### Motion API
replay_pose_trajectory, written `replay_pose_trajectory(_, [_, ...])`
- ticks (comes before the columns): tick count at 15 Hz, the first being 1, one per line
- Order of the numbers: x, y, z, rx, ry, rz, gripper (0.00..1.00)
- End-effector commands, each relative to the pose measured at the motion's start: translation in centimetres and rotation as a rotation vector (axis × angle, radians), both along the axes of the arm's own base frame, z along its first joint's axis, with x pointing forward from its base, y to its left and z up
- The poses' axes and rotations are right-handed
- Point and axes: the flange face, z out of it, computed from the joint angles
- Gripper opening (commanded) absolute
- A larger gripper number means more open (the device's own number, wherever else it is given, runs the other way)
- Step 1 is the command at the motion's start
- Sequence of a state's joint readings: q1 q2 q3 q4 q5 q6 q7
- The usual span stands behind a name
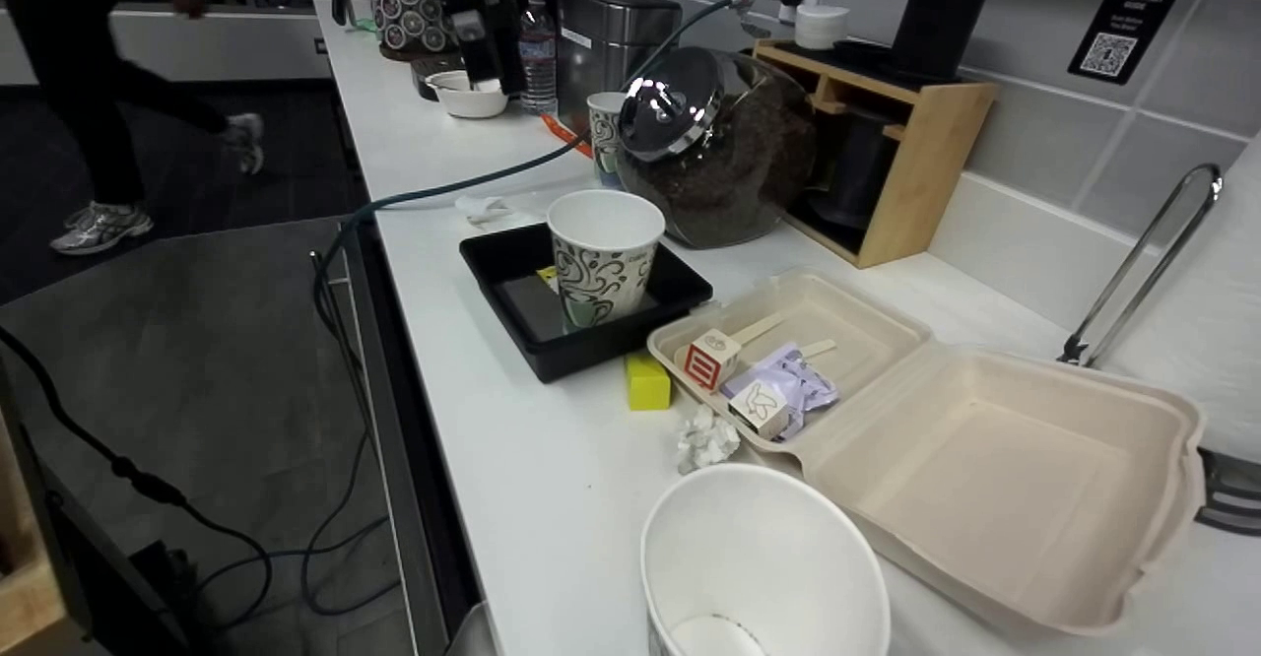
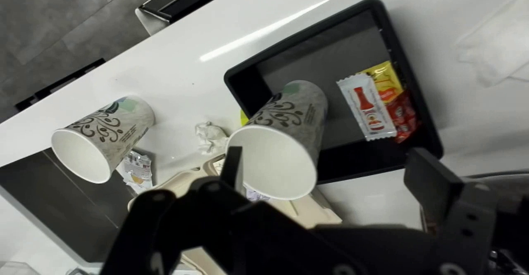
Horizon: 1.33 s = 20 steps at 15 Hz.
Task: Move the cup in the black container and place it in front of the recycling bin
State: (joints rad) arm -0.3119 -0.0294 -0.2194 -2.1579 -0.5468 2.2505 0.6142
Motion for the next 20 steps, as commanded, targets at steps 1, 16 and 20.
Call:
replay_pose_trajectory(1, [1.6,-3.5,-2.2,-0.016,0.017,-0.03,1.0])
replay_pose_trajectory(16, [5.0,-7.4,-7.3,0.108,0.04,-0.052,0.1])
replay_pose_trajectory(20, [4.4,-6.9,-5.1,0.078,0.045,-0.047,0.0])
